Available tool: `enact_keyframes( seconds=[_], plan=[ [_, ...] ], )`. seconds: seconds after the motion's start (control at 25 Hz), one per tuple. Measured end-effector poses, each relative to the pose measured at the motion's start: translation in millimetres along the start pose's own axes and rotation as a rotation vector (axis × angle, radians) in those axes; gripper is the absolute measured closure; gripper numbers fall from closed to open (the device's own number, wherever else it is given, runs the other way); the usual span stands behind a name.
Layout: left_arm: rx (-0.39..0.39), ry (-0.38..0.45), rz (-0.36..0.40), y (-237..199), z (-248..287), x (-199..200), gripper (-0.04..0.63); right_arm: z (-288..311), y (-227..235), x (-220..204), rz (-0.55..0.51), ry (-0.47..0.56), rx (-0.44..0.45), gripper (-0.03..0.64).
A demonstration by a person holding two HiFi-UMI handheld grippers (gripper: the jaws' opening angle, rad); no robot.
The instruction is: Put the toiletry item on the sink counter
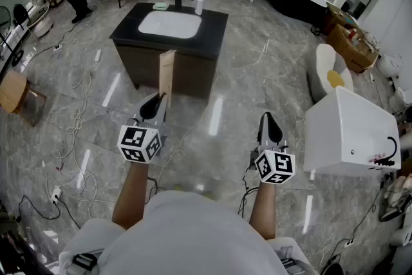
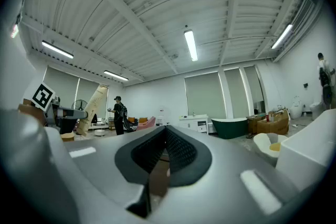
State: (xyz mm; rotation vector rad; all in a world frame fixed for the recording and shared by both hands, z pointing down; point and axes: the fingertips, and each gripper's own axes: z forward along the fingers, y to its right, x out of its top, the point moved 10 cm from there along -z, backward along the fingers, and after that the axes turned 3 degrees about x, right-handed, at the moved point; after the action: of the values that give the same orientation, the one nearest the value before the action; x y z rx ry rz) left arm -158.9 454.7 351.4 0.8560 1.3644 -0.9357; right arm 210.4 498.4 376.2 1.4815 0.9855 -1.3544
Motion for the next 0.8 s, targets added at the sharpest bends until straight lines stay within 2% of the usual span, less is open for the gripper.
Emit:
enact_keyframes(
  seconds=[0.32, 0.8],
  plan=[
    [0.000, 0.006, -0.015, -1, 11, -1, 0.566, 10, 6, 3, -0.011, 0.007, 0.005, 0.614],
    [-0.002, 0.014, -0.021, -15, 10, 0, 0.566, 21, -10, 6, -0.037, 0.005, 0.017, 0.614]
  ],
)
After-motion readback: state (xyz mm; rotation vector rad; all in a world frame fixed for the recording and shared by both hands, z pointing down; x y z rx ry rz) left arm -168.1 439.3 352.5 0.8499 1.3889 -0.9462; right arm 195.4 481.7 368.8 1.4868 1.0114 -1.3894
